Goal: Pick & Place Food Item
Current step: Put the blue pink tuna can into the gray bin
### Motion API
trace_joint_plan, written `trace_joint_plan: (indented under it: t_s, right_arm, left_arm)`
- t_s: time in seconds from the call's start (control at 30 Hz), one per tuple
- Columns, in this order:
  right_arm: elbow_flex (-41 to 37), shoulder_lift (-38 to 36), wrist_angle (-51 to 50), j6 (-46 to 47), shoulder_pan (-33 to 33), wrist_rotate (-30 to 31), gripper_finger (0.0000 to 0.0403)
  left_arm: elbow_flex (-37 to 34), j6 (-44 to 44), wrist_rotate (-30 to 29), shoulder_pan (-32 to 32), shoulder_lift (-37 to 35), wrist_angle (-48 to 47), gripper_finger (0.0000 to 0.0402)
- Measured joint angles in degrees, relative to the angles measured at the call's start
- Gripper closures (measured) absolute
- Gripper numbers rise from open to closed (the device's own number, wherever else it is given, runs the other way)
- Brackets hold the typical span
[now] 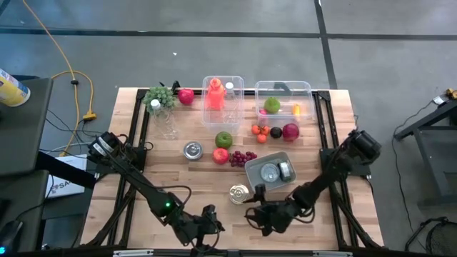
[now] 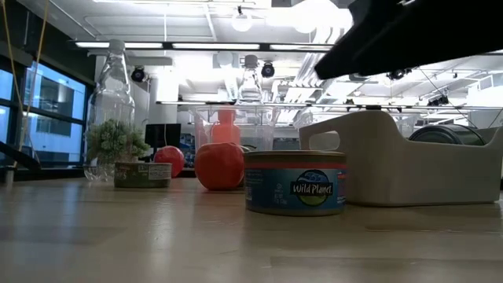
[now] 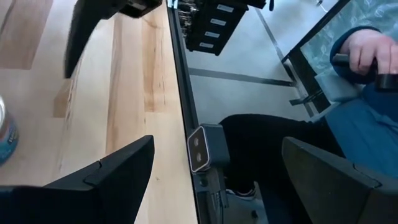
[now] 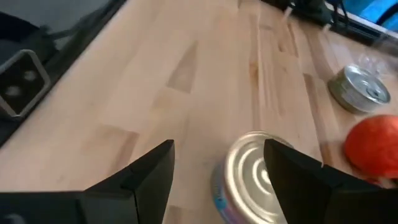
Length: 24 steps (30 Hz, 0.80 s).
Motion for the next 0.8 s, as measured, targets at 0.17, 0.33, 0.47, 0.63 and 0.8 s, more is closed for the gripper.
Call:
trace_joint_plan:
  t_s: [0.17, 0.33, 0.47, 0.63, 0.8]
  right_arm:
    - [0.0, 0.0, -0.6, 1.7, -1.8, -0.1, 0.0168]
    - [0.0, 2.1, -2.1, -0.1, -2.5, -2.3, 0.0174]
    - [0.1, 5.1, 0.7, -0.4, -2.6, -3.9, 0.0189]
    - [0.0, 5.8, 1.5, -0.8, -3.1, -4.1, 0.0218]
    - [0.0, 5.9, 0.6, 0.8, -5.3, -9.7, 0.024]
  left_arm:
    - [0.0, 0.0, -0.3, 0.4, 0.0, -0.2, 0.006]
    - [0.0, 0.0, -0.4, 0.4, 0.0, -0.2, 0.006]
    - [0.0, 0.0, -1.3, 0.2, 0.0, -0.2, 0.006]
    - [0.0, 0.0, -1.4, 0.2, 0.0, -0.3, 0.006]
    - [0.0, 0.0, -1.5, 0.2, 0.0, -0.3, 0.006]
